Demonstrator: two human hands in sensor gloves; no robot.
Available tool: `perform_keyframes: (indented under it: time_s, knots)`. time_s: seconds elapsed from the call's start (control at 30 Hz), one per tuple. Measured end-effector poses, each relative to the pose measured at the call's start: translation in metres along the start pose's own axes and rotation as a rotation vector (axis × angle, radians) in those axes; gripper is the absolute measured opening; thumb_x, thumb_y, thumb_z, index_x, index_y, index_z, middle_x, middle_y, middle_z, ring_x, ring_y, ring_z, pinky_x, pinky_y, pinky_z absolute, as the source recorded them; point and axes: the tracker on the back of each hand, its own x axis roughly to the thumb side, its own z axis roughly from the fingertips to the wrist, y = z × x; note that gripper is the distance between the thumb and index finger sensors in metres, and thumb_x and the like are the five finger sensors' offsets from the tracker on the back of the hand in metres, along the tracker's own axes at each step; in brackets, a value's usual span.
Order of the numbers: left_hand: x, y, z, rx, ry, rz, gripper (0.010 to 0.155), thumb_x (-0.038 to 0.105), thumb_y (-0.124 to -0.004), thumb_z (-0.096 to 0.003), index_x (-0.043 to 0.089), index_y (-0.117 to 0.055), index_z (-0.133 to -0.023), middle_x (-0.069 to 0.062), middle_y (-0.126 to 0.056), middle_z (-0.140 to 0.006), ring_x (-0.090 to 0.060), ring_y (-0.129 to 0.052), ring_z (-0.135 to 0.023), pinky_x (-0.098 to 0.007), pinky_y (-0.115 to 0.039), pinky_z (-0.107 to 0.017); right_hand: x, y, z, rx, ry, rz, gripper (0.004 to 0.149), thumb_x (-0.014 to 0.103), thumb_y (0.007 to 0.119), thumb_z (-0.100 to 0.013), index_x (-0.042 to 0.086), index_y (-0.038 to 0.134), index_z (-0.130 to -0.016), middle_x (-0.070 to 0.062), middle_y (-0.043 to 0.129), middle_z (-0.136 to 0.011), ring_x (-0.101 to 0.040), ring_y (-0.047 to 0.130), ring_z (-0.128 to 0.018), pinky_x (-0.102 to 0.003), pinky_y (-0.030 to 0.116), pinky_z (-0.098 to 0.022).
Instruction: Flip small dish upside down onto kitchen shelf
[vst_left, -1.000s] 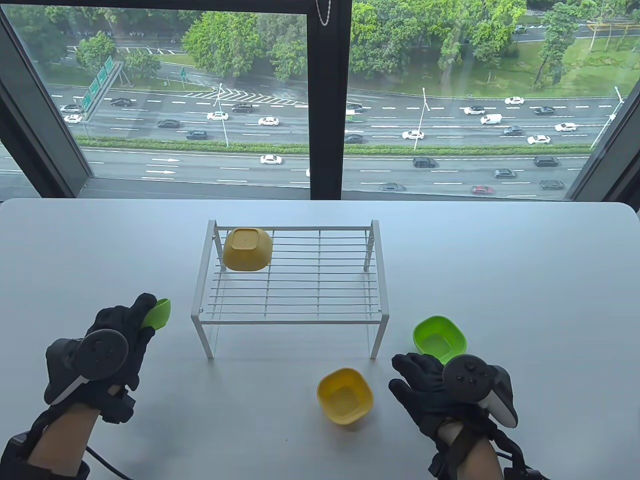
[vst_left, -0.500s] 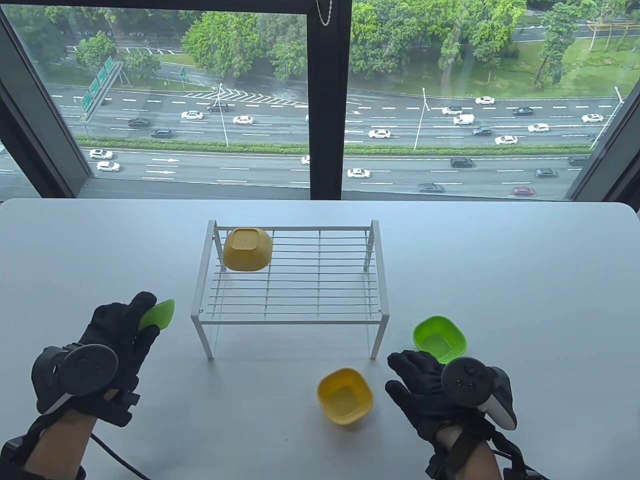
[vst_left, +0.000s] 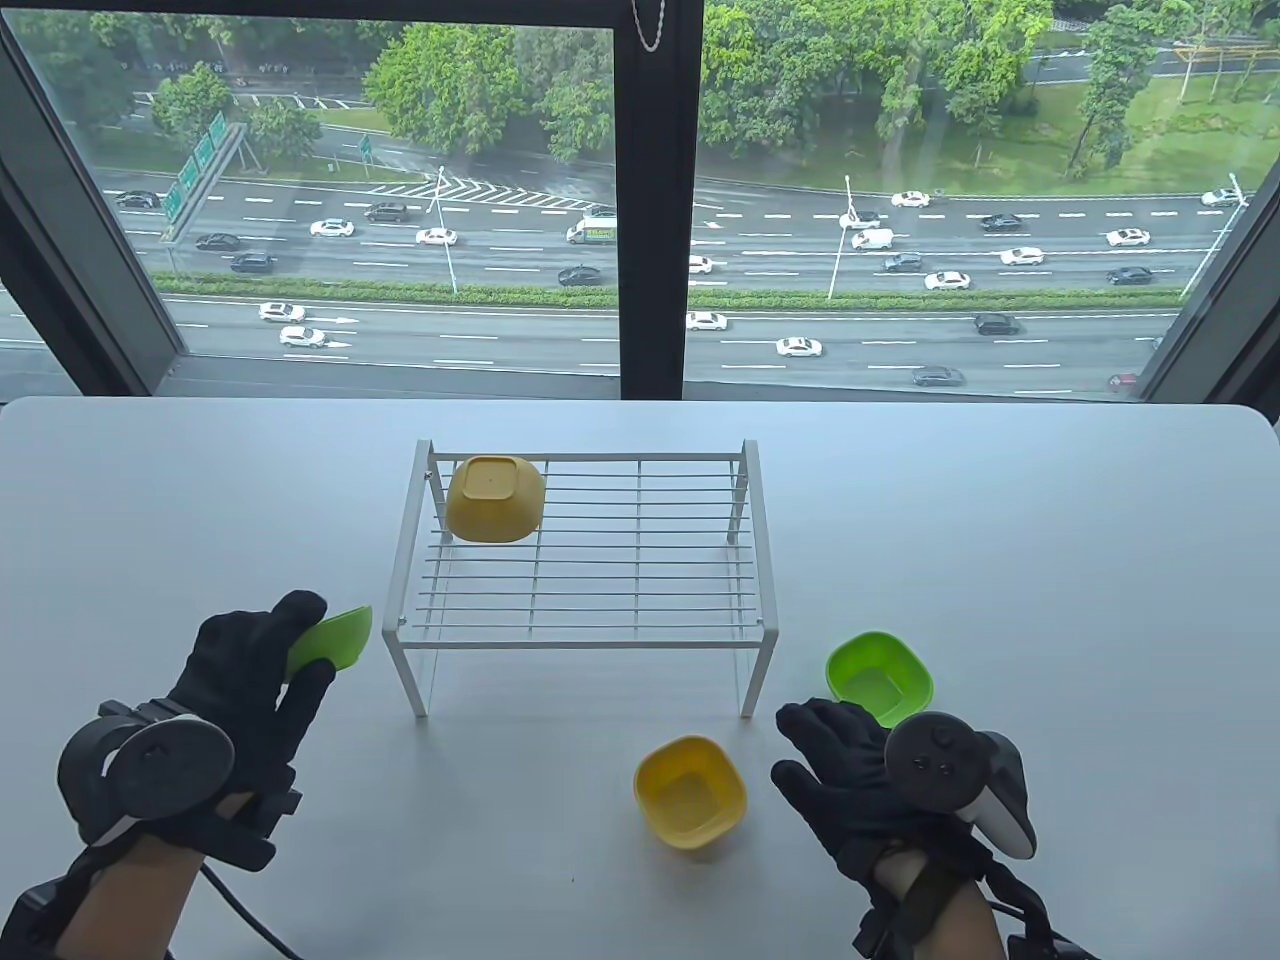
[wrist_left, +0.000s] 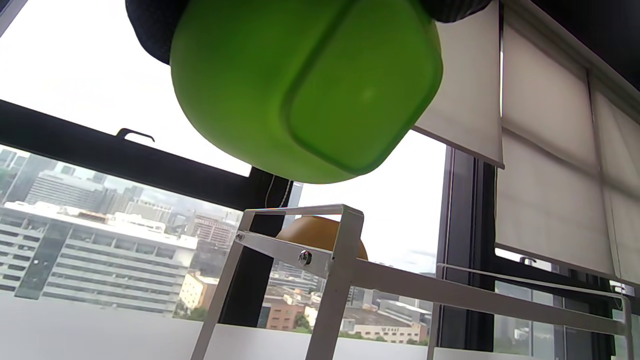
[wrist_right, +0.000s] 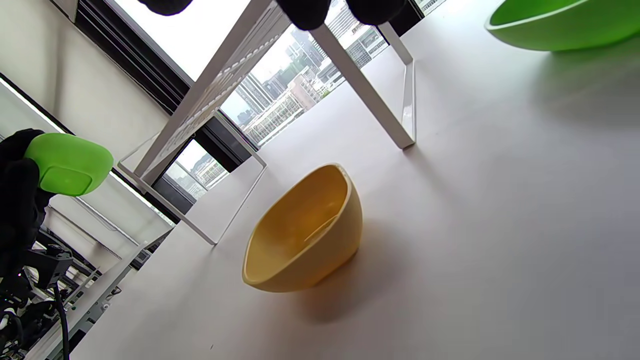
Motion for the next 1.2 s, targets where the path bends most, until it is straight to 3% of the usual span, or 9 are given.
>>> perform_keyframes:
  time_s: [0.2,0.53,0.87,1.03,1.2]
  knots:
    - [0.014,0.001,-0.003,0.010,-0.050,0.034,0.068,0.054,-0.064,-0.0476,0.025,-0.045,-0.106,0.003,-0.072,-0.081,-0.026,-0.076,-0.080,-0.055,-0.076,-0.070,-0.003,-0.003,0.001,-0.015,0.007,-0.023,0.076,0.063,0.062,-0.053,0.017,0.043,-0.111,-0.021,0.035,-0.116,-0.048,0.024,-0.104,-0.072,0.020,-0.069]
    - [0.037,-0.002,-0.028,-0.166,-0.080,0.029,0.083,0.060,-0.075,-0.0427,0.024,-0.037,-0.107,0.002,-0.066,-0.085,-0.027,-0.071,-0.083,-0.057,-0.073,-0.072,-0.010,-0.007,0.003,-0.023,0.034,-0.043,0.076,0.063,0.062,-0.053,0.018,0.042,-0.111,-0.021,0.034,-0.116,-0.048,0.023,-0.104,-0.072,0.020,-0.069]
    - [0.060,-0.012,-0.061,-0.225,-0.110,0.002,0.085,0.054,-0.081,-0.0427,0.025,-0.035,-0.108,0.003,-0.067,-0.084,-0.026,-0.075,-0.081,-0.055,-0.076,-0.071,-0.011,-0.009,0.003,-0.016,0.047,-0.046,0.077,0.063,0.062,-0.053,0.018,0.040,-0.111,-0.021,0.032,-0.117,-0.048,0.023,-0.104,-0.072,0.019,-0.069]
    - [0.062,-0.019,-0.075,-0.228,-0.103,0.019,0.078,0.057,-0.079,-0.0427,0.026,-0.048,-0.107,0.004,-0.077,-0.079,-0.025,-0.085,-0.074,-0.051,-0.084,-0.065,-0.011,-0.009,0.004,-0.017,0.042,-0.050,0.077,0.063,0.062,-0.053,0.018,0.040,-0.111,-0.021,0.032,-0.117,-0.048,0.023,-0.104,-0.072,0.019,-0.069]
    - [0.058,-0.032,-0.085,-0.280,-0.064,0.020,0.078,0.057,-0.079,-0.0426,0.025,-0.053,-0.108,-0.002,-0.076,-0.093,-0.026,-0.093,-0.072,-0.047,-0.092,-0.057,-0.012,-0.009,0.003,-0.010,0.046,-0.053,0.077,0.063,0.062,-0.053,0.018,0.040,-0.111,-0.021,0.031,-0.117,-0.048,0.023,-0.104,-0.072,0.019,-0.069]
